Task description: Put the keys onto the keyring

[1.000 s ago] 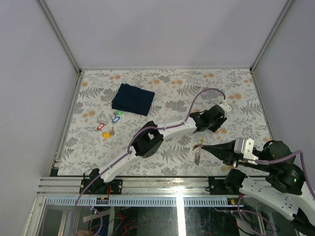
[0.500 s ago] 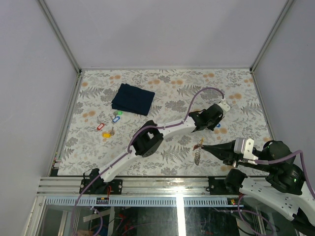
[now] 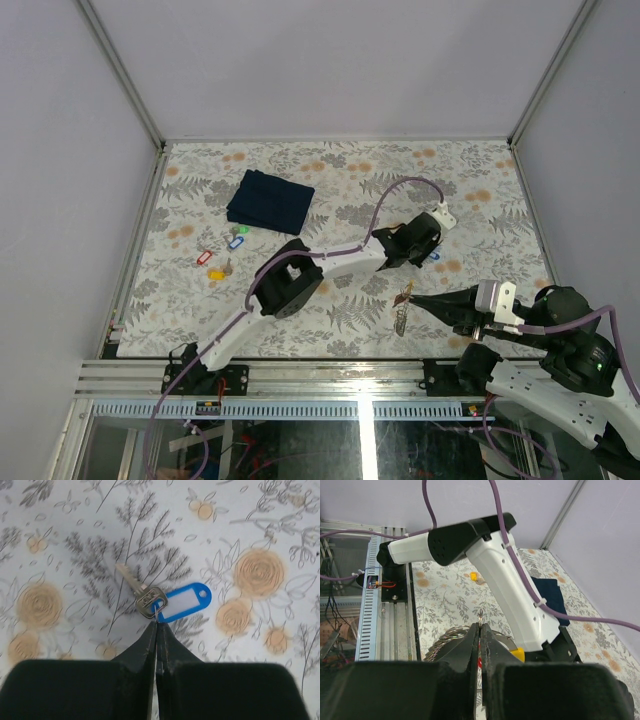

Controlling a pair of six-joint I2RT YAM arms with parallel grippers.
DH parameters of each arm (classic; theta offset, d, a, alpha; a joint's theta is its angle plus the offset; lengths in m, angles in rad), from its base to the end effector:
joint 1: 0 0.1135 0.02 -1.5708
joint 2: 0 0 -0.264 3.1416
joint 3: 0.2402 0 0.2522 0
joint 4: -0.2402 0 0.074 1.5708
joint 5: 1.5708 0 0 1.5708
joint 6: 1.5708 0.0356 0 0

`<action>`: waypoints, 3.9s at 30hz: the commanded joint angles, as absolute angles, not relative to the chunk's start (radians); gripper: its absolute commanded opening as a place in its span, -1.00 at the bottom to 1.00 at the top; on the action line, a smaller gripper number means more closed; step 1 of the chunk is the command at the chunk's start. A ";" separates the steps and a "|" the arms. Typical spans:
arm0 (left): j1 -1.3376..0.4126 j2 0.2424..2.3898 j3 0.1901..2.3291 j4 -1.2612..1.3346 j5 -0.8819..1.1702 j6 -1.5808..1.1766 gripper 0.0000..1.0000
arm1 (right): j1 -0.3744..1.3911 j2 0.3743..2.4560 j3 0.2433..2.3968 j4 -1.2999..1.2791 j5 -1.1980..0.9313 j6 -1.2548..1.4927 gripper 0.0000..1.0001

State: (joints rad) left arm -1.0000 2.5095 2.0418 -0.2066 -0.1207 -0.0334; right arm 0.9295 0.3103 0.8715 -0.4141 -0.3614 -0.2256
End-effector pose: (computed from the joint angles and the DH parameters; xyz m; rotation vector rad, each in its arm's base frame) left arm 0.3084 -0.4724 0.1443 0.9976 2.0429 -0.4205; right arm 0.0199 0.0478 0.3910 -1.0524 1.0507 0.8308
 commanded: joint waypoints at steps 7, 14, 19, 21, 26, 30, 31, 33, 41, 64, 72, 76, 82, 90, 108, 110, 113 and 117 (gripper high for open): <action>-0.976 2.196 1.678 -0.025 -0.055 -0.021 -1.00 | 0.936 0.339 0.889 -0.349 -0.390 -0.208 -1.00; -0.976 1.912 1.325 0.059 0.007 -0.061 -1.00 | 0.936 0.338 0.887 -0.364 -0.375 -0.216 -1.00; -0.973 1.629 1.099 0.084 0.096 -0.038 -1.00 | 0.936 0.347 0.875 -0.353 -0.367 -0.228 -1.00; -0.972 1.521 1.020 0.100 0.115 -0.034 -1.00 | 0.937 0.361 0.869 -0.339 -0.366 -0.230 -1.00; -0.967 1.256 0.875 0.102 0.155 -0.010 -1.00 | 0.936 0.403 0.844 -0.241 -0.367 -0.210 -1.00; -0.965 1.056 0.787 0.118 0.202 0.022 -1.00 | 0.936 0.439 0.781 -0.104 -0.423 -0.204 -1.00; -0.965 1.010 0.774 0.114 0.208 0.031 -1.00 | 0.937 0.449 0.761 -0.066 -0.444 -0.207 -1.00; -0.965 0.931 0.747 0.098 0.220 0.056 -1.00 | 0.936 0.474 0.746 -0.018 -0.499 -0.223 -1.00; -0.965 0.717 0.761 -0.006 0.298 0.182 -1.00 | 0.936 0.605 0.775 0.136 -0.664 -0.173 -1.00; -0.966 0.699 1.059 -0.305 0.390 0.510 -1.00 | 0.936 0.837 0.807 0.610 -0.754 0.133 -1.00; -0.965 0.721 1.081 -0.327 0.427 0.520 -1.00 | 0.937 0.867 0.823 0.680 -0.717 0.260 -1.00; -0.965 0.724 1.083 -0.332 0.452 0.533 -1.00 | 0.937 0.901 0.819 0.733 -0.691 0.339 -1.00; -0.966 0.719 1.088 -0.339 0.444 0.538 -1.00 | 0.936 0.902 0.815 0.726 -0.658 0.349 -1.00; -0.965 0.716 1.089 -0.336 0.434 0.544 -1.00 | 0.936 0.903 0.816 0.679 -0.634 0.331 -1.00; -0.965 0.691 1.080 -0.325 0.439 0.542 -1.00 | 0.937 0.908 0.810 0.648 -0.588 0.317 -1.00; -0.965 0.692 1.080 -0.323 0.439 0.542 -1.00 | 0.936 0.911 0.810 0.647 -0.589 0.319 -1.00; -0.965 0.694 1.080 -0.321 0.445 0.542 -1.00 | 0.936 0.917 0.810 0.647 -0.591 0.321 -1.00; -0.966 0.697 1.080 -0.321 0.445 0.542 -1.00 | 0.936 0.926 0.813 0.647 -0.596 0.325 -1.00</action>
State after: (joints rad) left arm -0.9722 0.7006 1.0527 -0.3576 0.4309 0.5327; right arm 0.9295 0.9180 0.7765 0.6102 -0.6106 0.3244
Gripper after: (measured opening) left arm 0.009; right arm 0.011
